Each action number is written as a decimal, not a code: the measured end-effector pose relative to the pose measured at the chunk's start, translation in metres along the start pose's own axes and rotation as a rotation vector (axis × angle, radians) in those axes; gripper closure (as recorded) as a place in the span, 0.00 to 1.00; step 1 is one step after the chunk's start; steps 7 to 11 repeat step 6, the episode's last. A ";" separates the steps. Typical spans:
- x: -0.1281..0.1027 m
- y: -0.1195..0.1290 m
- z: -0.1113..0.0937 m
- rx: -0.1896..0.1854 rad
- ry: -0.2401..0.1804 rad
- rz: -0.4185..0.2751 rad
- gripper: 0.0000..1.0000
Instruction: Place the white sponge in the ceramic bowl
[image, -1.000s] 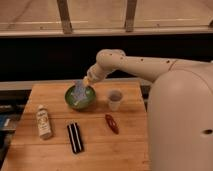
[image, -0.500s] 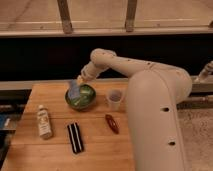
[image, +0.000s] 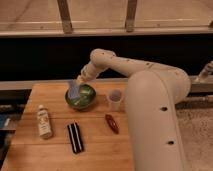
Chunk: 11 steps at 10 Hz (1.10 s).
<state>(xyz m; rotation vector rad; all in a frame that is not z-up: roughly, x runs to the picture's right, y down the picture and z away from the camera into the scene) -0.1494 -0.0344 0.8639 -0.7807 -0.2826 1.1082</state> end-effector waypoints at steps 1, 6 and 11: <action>0.000 0.000 0.000 0.000 0.000 0.000 0.36; 0.001 -0.001 0.000 0.001 0.001 0.001 0.20; 0.001 -0.001 0.000 0.001 0.001 0.001 0.20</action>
